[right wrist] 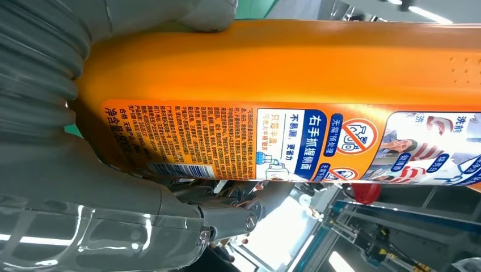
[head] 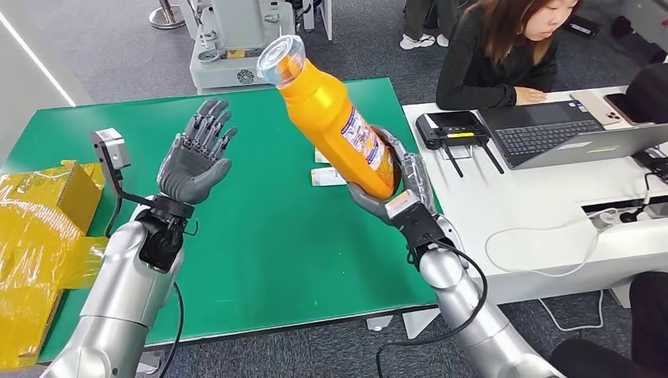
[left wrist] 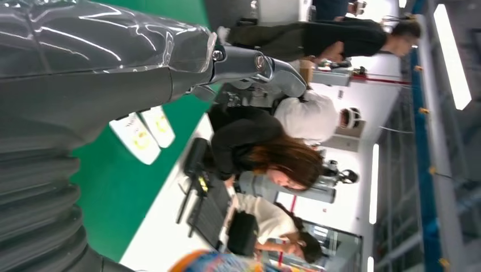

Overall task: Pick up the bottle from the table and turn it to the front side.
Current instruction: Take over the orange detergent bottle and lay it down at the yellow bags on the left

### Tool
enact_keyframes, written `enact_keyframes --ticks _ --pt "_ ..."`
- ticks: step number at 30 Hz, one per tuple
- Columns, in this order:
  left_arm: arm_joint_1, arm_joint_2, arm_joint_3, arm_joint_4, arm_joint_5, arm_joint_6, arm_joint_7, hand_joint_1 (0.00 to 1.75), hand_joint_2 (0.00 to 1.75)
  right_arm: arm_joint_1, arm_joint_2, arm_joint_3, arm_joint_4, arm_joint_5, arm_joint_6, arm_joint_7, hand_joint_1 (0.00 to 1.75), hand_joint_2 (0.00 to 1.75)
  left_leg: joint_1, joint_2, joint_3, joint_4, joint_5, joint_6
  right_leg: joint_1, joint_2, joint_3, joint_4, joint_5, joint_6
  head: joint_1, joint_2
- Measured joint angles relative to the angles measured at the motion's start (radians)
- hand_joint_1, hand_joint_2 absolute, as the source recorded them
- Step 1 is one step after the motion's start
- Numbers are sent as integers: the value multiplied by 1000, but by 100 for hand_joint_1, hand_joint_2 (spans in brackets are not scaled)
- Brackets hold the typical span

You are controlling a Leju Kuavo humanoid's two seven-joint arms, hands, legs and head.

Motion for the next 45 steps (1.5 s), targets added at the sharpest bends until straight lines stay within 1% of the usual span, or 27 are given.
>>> enact_keyframes --ticks 6,10,15,20,25,31,38,45 --pt "12 -3 -18 -109 73 -17 52 0 175 -29 31 7 60 17 -6 2 175 175 0 0 0 0 0 0 0 0 0 0 0 0 0 0" --pt "26 -2 -38 -154 92 -21 66 0 175 -49 46 10 105 29 -6 6 175 175 0 0 0 0 0 0 0 0 0 0 0 0 0 0" --pt "46 -1 -67 -177 87 -20 55 0 175 -80 73 19 177 37 -4 -3 175 175 0 0 0 0 0 0 0 0 0 0 0 0 0 0" --pt "52 -3 -91 -172 53 -2 15 0 175 -140 118 45 283 55 -6 -32 175 175 0 1 0 0 0 0 0 0 0 0 0 0 0 0" --pt "38 -6 -101 -120 40 13 -29 0 175 -199 172 82 370 75 -24 -56 175 175 0 1 0 0 0 0 0 1 -1 0 0 0 0 0" --pt "-9 -18 -101 -8 36 21 -77 0 175 -248 221 116 422 109 -32 -31 175 175 0 0 0 0 0 0 0 0 -1 1 0 0 0 0" --pt "-53 -31 -101 93 9 17 -90 0 175 -288 248 146 495 140 -17 -26 175 175 0 0 0 0 1 0 0 0 -1 1 0 0 0 0" --pt "-79 -29 -97 159 -14 17 -83 0 175 -293 260 182 579 157 -7 -27 175 175 0 0 0 0 1 0 0 0 -1 1 0 0 0 0"
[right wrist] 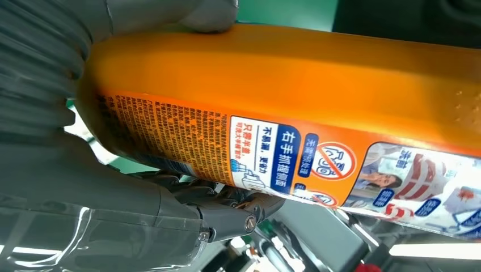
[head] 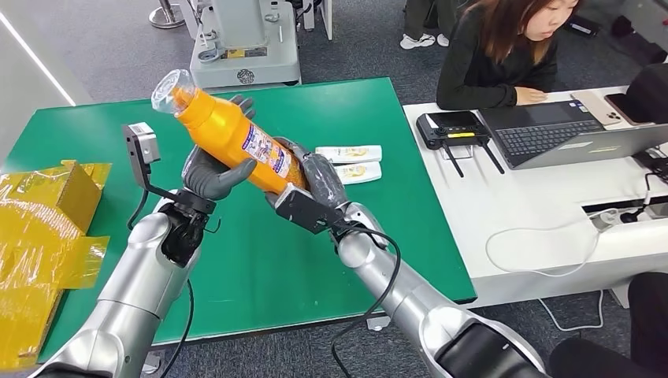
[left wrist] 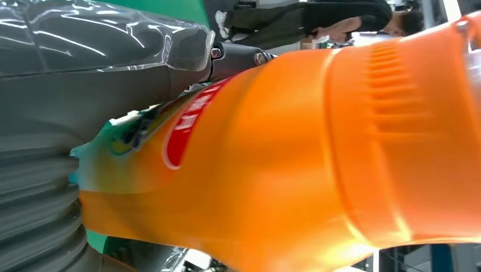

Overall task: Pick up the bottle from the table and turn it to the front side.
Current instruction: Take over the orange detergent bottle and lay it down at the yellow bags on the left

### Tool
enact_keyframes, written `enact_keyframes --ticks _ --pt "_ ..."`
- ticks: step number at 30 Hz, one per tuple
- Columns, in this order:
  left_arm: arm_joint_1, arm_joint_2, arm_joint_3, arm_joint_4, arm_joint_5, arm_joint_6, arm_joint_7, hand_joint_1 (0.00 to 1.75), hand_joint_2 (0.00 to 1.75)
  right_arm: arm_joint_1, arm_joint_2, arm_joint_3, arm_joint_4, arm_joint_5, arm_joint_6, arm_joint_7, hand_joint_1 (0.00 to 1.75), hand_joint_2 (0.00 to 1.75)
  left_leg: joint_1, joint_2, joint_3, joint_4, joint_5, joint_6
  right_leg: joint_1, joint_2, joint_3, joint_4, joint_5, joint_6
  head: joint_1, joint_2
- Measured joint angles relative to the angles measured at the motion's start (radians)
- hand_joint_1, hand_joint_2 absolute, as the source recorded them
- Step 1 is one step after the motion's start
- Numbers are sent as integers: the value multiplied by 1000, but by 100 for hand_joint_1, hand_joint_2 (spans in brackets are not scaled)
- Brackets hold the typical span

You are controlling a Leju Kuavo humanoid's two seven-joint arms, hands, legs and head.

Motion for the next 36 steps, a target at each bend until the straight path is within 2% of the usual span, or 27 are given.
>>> enact_keyframes --ticks 6,15,23,30,36 --pt "-36 9 22 54 -13 4 -5 0 175 14 0 14 70 -18 6 -3 175 175 0 0 0 0 0 0 0 0 0 0 0 0 0 0" --pt "-45 23 43 85 -28 8 -12 0 175 72 -2 15 103 -31 -7 -4 175 175 0 0 0 0 0 0 0 0 0 0 0 0 0 0" --pt "-44 27 46 95 -29 -45 -9 0 175 94 -13 15 97 -33 -44 -13 175 175 0 0 0 0 0 0 0 0 0 0 0 0 0 0" --pt "-36 25 46 95 -39 -67 -5 0 175 89 -28 14 53 -8 -121 -22 175 175 0 0 0 0 0 0 0 0 0 0 0 0 0 0" --pt "-37 16 46 95 -33 -80 2 0 175 60 -41 10 18 -2 -119 -12 175 175 0 1 0 0 0 0 0 0 0 0 0 0 0 0"
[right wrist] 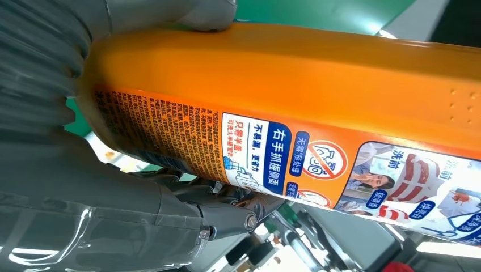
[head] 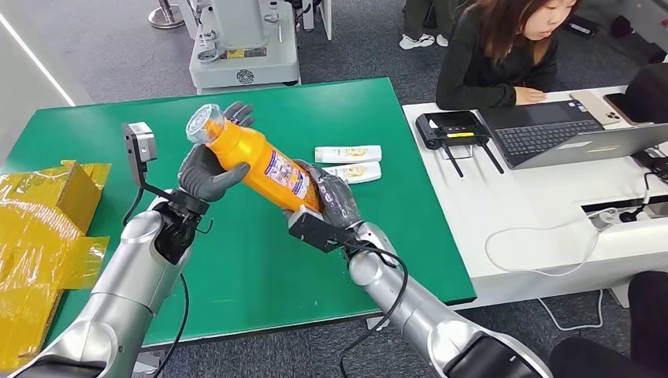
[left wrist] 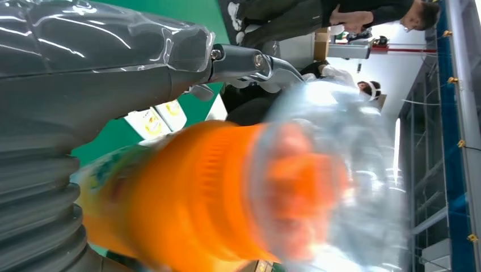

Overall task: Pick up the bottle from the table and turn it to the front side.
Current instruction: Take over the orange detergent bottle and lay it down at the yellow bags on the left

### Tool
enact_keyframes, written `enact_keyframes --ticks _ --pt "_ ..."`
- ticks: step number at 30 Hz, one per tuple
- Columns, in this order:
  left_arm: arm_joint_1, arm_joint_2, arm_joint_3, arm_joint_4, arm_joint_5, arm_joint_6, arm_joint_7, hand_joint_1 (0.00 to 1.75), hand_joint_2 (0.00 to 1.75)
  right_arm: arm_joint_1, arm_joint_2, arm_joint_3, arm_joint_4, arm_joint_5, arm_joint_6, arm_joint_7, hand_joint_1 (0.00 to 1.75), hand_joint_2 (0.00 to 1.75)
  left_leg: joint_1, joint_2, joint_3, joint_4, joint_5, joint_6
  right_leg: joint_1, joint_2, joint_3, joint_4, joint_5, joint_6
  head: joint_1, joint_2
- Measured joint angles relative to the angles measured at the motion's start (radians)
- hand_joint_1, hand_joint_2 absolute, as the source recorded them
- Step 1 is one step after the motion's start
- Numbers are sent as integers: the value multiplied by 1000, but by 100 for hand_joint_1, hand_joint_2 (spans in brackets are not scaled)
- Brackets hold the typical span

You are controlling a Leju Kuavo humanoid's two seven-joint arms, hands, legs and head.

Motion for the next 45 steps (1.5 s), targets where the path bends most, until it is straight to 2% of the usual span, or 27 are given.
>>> enact_keyframes --ticks 3,7,10,12,13,14,15,17,19,22,23,26,29,41,43,45 --pt "0 -4 0 0 3 -2 2 0 175 -21 0 0 -2 3 8 8 175 175 0 0 0 0 0 0 0 0 0 0 0 0 0 0" --pt "-1 -6 0 0 13 -6 10 17 175 -31 5 1 -2 9 15 19 175 175 0 0 0 0 1 0 0 0 0 0 0 0 0 0" --pt "0 -5 0 0 21 -9 16 10 175 -31 10 1 2 15 14 25 175 175 0 -1 0 0 1 0 0 0 0 0 0 0 0 0" --pt "0 -4 0 0 25 -9 16 16 175 -31 12 2 5 19 16 27 175 175 0 -1 0 0 1 0 0 0 0 0 0 0 0 0" --pt "0 -3 0 0 27 -8 16 31 175 -31 12 2 8 19 18 28 175 175 0 -1 0 0 1 0 0 0 0 0 0 0 0 0" --pt "0 -2 0 0 29 -7 16 65 175 -31 13 2 10 19 21 29 175 175 0 -1 0 0 1 0 0 0 0 0 0 0 0 0" --pt "0 0 0 0 31 -6 16 90 175 -30 14 3 13 19 25 30 175 175 0 -1 0 0 1 0 0 0 0 0 0 0 0 0" --pt "0 3 0 -1 33 -3 16 132 175 -27 16 3 21 18 29 32 175 175 0 -1 0 0 1 0 0 0 0 0 0 0 0 0" --pt "1 6 0 -2 35 -3 18 131 175 -24 19 3 29 18 29 33 175 175 0 -1 0 0 1 0 0 0 0 0 0 0 0 0" --pt "5 10 0 -6 38 -2 27 108 175 -20 22 3 40 20 27 38 175 175 0 0 0 0 1 0 0 0 0 0 0 0 0 0" --pt "6 11 0 -7 39 -2 30 110 175 -19 22 3 43 21 26 39 175 175 0 0 0 0 1 0 0 0 0 0 0 0 0 0" --pt "7 12 0 -8 42 -2 37 158 175 -18 25 3 49 22 24 41 175 175 0 -1 0 0 1 0 0 -1 0 0 0 0 0 0" --pt "7 12 1 -9 51 -8 41 175 175 -18 26 4 52 24 19 41 175 175 0 -1 0 0 1 0 0 0 0 0 0 0 0 0" --pt "8 10 1 -9 73 -26 47 175 175 -13 26 5 53 40 -2 33 175 175 0 0 0 0 1 0 0 0 0 0 0 0 0 0" --pt "11 10 1 -9 71 -26 39 175 175 -8 26 4 51 38 -3 26 137 175 0 0 0 0 1 0 0 0 0 0 0 0 0 0" --pt "14 10 1 -9 66 -25 29 175 175 -4 26 2 46 33 1 18 50 175 0 0 0 0 1 0 0 0 0 0 0 0 0 0"
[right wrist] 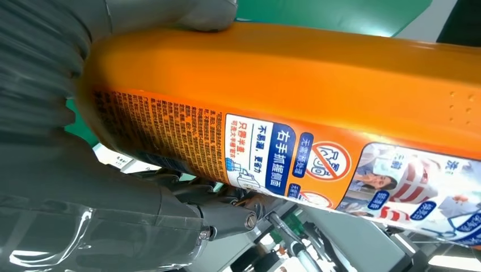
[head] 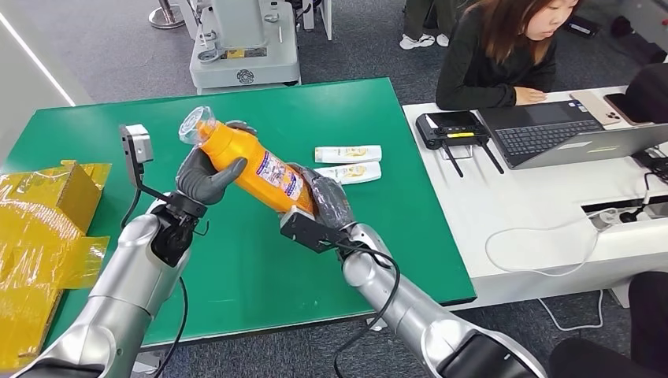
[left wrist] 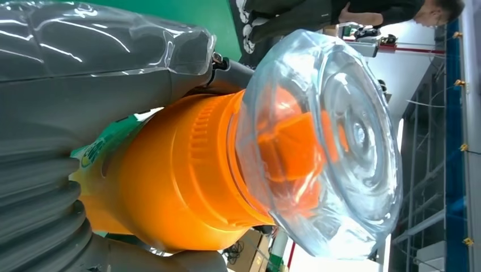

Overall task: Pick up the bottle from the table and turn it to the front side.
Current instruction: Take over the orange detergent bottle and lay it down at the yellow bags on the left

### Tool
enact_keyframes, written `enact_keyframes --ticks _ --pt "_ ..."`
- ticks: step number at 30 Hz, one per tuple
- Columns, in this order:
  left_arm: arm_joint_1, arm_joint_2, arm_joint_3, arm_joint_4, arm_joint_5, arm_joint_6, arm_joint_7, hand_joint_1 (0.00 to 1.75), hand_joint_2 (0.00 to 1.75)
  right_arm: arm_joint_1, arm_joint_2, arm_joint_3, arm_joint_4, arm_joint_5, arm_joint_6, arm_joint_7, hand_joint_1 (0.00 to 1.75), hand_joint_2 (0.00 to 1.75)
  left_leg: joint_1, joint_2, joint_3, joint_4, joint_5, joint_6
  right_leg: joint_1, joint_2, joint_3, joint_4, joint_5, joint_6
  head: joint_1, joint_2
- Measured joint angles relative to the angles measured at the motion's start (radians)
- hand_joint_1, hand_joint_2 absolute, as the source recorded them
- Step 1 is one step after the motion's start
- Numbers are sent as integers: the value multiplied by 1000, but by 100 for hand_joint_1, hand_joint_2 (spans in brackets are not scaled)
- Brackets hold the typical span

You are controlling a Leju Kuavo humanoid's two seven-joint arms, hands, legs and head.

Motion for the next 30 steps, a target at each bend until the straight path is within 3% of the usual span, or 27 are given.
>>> enact_keyframes --ticks 2,15,20,30 --pt "1 0 0 -1 -7 5 -9 175 175 5 0 -4 -6 -10 8 -8 0 175 0 0 0 0 0 0 0 0 0 0 0 0 0 0" --pt "8 1 0 -23 -84 20 -76 175 175 67 -13 -40 -125 -106 12 -90 0 175 0 0 0 0 0 0 0 0 0 0 0 0 0 0" --pt "7 3 0 -40 -150 20 -140 175 175 124 -28 -41 -219 -152 -1 -116 0 175 0 0 0 0 0 0 0 0 0 0 0 0 0 0" --pt "-36 24 -33 -57 -489 213 -228 175 175 260 -87 -40 -456 -228 -41 -139 0 175 0 0 0 0 0 0 0 0 0 0 0 0 0 0"
